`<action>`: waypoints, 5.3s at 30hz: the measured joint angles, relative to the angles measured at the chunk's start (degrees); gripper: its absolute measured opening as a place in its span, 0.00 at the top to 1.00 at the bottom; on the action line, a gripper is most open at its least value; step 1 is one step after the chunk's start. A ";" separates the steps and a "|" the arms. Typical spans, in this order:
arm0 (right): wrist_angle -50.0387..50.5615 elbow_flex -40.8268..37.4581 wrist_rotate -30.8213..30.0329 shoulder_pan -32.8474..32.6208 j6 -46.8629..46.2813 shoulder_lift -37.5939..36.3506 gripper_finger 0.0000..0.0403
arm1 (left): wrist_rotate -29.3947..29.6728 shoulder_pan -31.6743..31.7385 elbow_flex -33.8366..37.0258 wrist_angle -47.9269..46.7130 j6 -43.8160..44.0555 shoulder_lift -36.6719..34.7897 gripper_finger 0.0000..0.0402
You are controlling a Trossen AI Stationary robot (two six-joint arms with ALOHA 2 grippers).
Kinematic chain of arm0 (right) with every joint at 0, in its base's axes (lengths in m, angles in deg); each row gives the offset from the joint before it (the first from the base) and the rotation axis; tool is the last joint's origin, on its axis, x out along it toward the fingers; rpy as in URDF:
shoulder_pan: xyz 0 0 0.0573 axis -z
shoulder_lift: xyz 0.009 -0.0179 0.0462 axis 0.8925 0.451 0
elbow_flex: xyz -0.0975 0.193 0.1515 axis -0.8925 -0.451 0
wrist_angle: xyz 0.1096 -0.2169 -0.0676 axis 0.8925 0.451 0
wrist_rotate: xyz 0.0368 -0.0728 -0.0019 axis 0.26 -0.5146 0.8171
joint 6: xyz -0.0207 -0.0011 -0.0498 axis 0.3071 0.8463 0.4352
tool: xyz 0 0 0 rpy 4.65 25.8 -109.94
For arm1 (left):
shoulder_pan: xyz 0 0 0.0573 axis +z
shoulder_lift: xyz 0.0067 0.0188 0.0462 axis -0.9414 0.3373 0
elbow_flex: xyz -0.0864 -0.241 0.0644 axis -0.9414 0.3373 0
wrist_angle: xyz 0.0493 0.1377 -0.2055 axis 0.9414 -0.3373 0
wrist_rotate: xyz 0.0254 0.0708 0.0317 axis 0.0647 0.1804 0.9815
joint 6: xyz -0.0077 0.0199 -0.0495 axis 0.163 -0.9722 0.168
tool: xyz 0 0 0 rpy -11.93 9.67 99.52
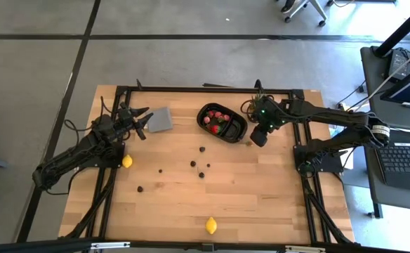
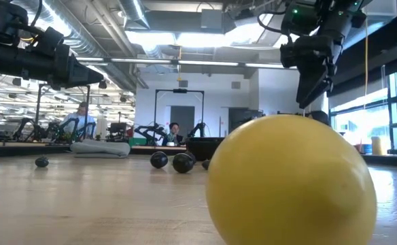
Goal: Pick and placing Produce into tupperware
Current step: Put the strawberry into the black bin
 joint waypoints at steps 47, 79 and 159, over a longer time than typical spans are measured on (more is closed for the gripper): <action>-23.32 -15.87 -10.52 -12.66 15.43 0.02 0.58 | 0.01 0.00 0.00 0.00 0.02 -0.02 0.65; -32.11 -20.35 -12.22 -12.63 16.41 5.03 0.58 | 0.02 -0.01 0.02 0.00 0.00 -0.02 0.65; -50.42 7.85 -16.22 -3.56 19.51 35.80 0.86 | 0.00 -0.04 0.00 0.00 0.02 0.28 0.65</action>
